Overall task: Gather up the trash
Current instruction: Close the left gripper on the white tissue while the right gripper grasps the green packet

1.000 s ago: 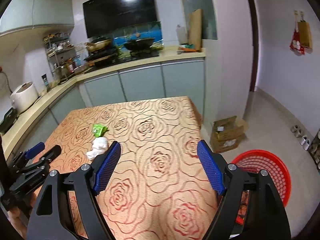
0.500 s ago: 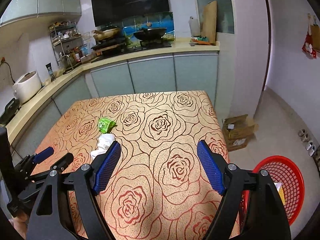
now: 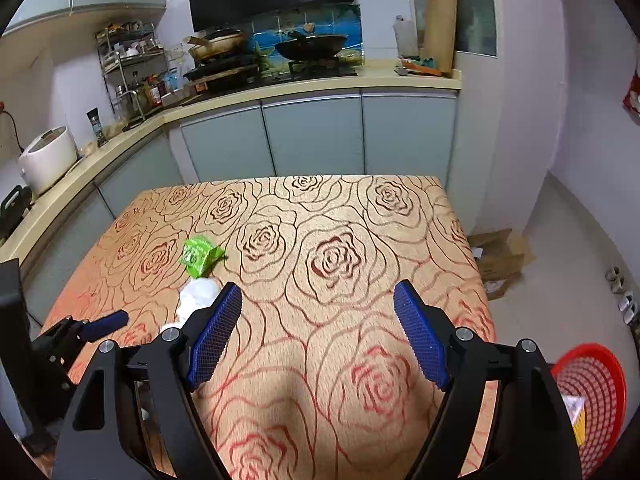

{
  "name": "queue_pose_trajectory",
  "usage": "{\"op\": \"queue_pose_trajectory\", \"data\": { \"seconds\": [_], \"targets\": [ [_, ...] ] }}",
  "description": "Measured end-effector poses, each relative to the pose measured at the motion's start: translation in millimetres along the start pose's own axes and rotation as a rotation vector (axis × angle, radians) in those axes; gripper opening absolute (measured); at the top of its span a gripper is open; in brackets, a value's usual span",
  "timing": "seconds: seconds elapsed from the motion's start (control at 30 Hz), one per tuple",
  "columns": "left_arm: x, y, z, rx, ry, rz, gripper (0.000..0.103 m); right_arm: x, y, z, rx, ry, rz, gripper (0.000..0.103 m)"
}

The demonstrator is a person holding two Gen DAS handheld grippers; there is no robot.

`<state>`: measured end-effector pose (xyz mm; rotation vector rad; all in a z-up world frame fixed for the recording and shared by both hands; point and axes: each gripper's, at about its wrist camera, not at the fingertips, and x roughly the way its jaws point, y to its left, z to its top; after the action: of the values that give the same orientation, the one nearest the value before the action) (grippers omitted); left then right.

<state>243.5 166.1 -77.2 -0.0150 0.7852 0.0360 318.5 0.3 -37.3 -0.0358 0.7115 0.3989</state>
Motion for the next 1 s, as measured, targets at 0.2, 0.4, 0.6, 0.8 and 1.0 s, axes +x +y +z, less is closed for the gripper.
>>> {"op": "queue_pose_trajectory", "data": {
  "seconds": [0.2,0.4,0.6,0.8,1.0],
  "targets": [
    [27.3,-4.9,14.0,0.029,0.042,-0.013,0.078,16.0,-2.5,9.5,-0.004,0.001,0.002,0.076],
    [49.4,-5.4,22.3,0.013,0.093,-0.024,0.042,29.9,-6.9,10.4,0.007,0.017,0.002,0.076],
    [45.6,-2.7,14.3,0.029,0.080,-0.003,0.029,41.1,2.1,10.8,-0.016,0.032,0.015,0.076],
    [12.8,40.4,5.4,-0.065,0.028,0.052,0.028,70.1,34.5,13.1,-0.074,0.084,0.097,0.076],
    [-13.1,78.4,-3.2,-0.152,-0.020,0.120,0.028,101.4,84.3,16.4,-0.168,0.121,0.154,0.076]
  ]
}}
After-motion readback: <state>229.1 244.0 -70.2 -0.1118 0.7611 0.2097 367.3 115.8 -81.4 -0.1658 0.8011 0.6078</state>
